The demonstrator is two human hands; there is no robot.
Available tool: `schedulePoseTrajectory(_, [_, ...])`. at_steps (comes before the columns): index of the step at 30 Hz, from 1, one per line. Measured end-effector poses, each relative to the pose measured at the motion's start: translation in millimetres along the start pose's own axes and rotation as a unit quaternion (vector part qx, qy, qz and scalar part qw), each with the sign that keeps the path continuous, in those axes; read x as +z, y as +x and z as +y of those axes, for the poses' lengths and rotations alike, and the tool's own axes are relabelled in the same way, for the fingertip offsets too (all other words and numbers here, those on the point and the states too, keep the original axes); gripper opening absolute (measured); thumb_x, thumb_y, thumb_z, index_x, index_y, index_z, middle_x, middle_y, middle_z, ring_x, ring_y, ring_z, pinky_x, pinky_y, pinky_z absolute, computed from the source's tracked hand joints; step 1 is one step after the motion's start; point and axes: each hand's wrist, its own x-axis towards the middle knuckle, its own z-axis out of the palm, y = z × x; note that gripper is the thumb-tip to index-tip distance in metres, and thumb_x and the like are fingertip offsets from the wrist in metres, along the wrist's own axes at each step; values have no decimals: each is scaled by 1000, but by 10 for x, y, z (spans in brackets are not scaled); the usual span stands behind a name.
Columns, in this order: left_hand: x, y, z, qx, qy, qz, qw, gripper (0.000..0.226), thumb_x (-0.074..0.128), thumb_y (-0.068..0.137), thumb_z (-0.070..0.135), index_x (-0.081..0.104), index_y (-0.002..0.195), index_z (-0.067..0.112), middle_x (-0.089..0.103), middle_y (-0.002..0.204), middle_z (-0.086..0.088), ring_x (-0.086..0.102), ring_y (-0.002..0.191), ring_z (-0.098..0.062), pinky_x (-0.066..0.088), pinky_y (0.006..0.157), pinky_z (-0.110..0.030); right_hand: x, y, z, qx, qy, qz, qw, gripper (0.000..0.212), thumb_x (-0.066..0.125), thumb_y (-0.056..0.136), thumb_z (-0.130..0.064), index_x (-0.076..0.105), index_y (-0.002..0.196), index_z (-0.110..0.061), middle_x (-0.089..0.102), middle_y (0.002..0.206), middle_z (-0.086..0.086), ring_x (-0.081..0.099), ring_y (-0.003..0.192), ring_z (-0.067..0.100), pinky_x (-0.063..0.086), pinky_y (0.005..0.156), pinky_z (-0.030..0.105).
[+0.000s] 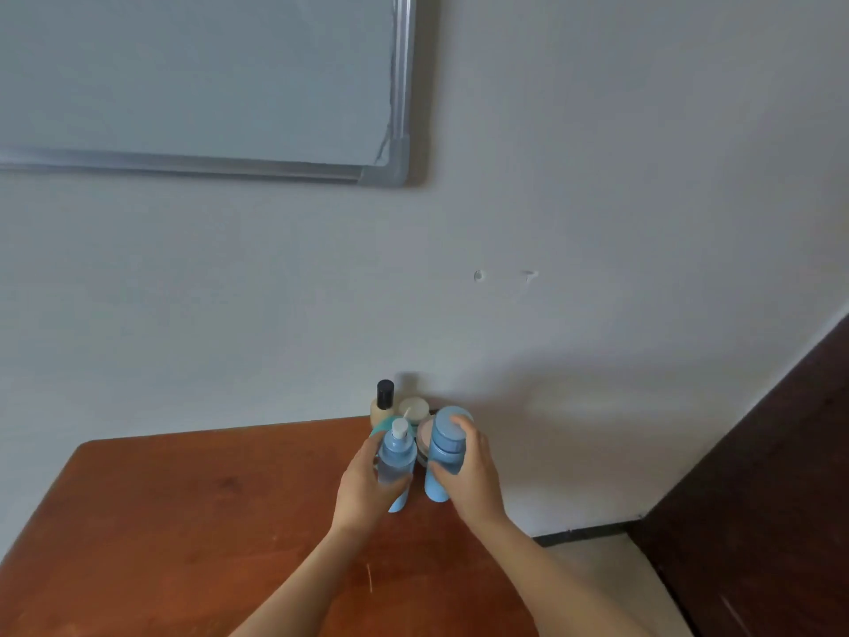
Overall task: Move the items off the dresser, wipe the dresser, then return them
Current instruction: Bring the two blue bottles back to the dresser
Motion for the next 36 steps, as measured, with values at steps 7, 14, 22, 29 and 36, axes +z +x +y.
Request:
schedulePoseTrajectory(7, [-37, 26, -50, 3, -49, -20, 999, 56, 70, 78, 15, 47, 128, 22, 60, 100, 5, 59, 96, -16, 46, 81, -25, 45, -37, -106, 30, -19, 51, 998, 59, 69, 80, -14, 40, 131, -15, 47, 132, 5, 49, 119, 22, 35, 87, 16])
schedulePoseTrajectory(14, [-125, -73, -31, 37, -67, -61, 995, 59, 75, 75, 14, 49, 128, 20, 62, 92, 5, 60, 89, -15, 49, 78, -27, -261, -484, -44, 73, -1, 106, 992, 61, 73, 74, -8, 42, 123, -28, 46, 124, -13, 49, 116, 15, 44, 96, 29])
schedulePoseTrajectory(22, [504, -486, 419, 131, -76, -251, 956, 60, 76, 73, 10, 51, 126, 20, 62, 101, 5, 58, 87, -13, 46, 75, -22, -1000, -1415, -32, 150, -17, 249, 957, 62, 73, 73, -3, 36, 113, -33, 42, 118, -19, 46, 113, 9, 42, 95, 26])
schedulePoseTrajectory(29, [1179, -1418, 884, 223, -69, -392, 890, 60, 75, 73, 9, 50, 126, 22, 59, 111, 7, 57, 97, -15, 50, 86, -31, -1810, -2657, -20, 200, -48, 386, 899, 68, 75, 69, -2, 38, 108, -43, 39, 119, -31, 50, 113, 14, 45, 96, 36])
schedulePoseTrajectory(36, [1838, -2963, 1172, 270, -84, -497, 820, 56, 75, 72, 6, 54, 121, 22, 63, 102, 7, 59, 86, -4, 44, 74, -12, -2448, -4266, 47, 258, -12, 482, 837, 91, 75, 67, -3, 22, 119, -57, 48, 110, -26, 55, 103, 13, 53, 87, 41])
